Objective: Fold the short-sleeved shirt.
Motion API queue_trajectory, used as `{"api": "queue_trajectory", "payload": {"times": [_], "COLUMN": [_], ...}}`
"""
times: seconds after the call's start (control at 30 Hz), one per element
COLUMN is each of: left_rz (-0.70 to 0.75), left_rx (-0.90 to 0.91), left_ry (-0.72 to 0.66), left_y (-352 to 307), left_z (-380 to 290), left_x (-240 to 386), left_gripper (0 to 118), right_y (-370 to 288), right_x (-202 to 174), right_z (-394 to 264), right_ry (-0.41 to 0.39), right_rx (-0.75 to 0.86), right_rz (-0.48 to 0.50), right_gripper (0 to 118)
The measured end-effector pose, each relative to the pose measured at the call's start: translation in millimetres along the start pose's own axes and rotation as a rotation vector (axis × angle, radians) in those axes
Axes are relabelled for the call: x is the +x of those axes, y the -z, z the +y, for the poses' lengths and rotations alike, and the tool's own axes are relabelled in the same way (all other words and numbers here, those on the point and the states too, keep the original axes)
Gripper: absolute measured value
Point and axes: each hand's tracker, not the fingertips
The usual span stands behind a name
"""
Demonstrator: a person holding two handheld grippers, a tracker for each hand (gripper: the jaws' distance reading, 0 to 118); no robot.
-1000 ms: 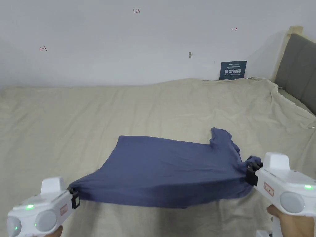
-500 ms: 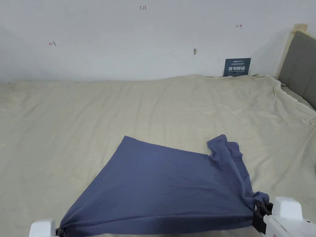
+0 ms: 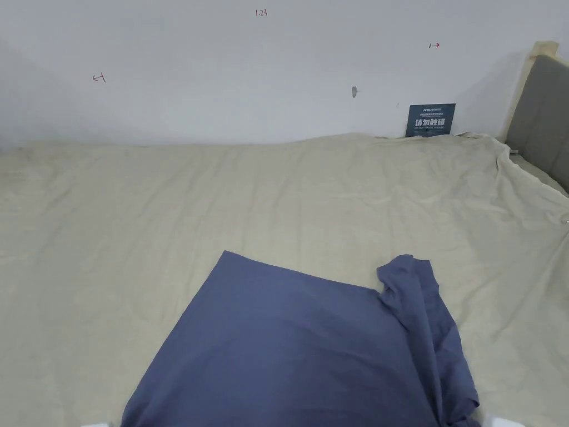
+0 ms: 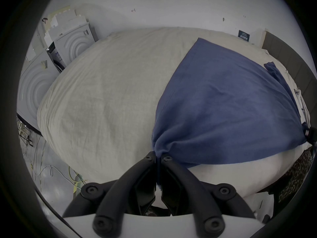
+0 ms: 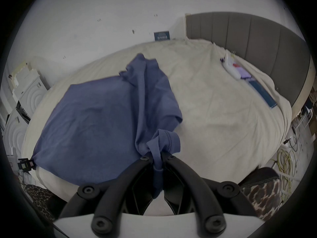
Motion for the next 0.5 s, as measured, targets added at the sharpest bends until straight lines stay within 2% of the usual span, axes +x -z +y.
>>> {"api": "queue_trajectory", "payload": {"times": [0.1, 0.17, 0.2, 0.27, 0.3, 0.33, 0.4, 0.5], "left_rz": [0.013, 0.012, 0.013, -0.037, -0.066, -0.091, -0.134, -0.191], "left_rx": [-0.008, -0.016, -0.030, -0.031, -0.009, 0.020, 0.095, 0.220], "left_ry": [-0.017, -0.020, -0.033, -0.073, -0.098, -0.124, -0.170, -0.156], "left_y": [-2, -3, -5, -15, -21, -30, -52, -90], "left_z": [2, 4, 7, 13, 17, 23, 40, 76], "left_x": [2, 2, 2, 2, 1, 1, 3, 11], "left_gripper": [3, 17, 26, 69, 83, 91, 91, 91], "right_y": [2, 1, -2, -12, -19, -30, -53, -92], "right_x": [-2, -1, -1, -2, -1, -2, -7, -21], "right_z": [3, 8, 11, 20, 26, 34, 56, 95], "right_ry": [-0.013, -0.013, -0.011, 0.011, 0.019, 0.023, 0.013, -0.052], "right_rx": [-0.021, -0.026, -0.026, 0.002, 0.046, 0.100, 0.199, 0.343], "right_rz": [-0.007, -0.009, -0.009, -0.015, -0.001, 0.026, 0.052, 0.075], "right_gripper": [6, 11, 21, 69, 82, 85, 85, 85]}}
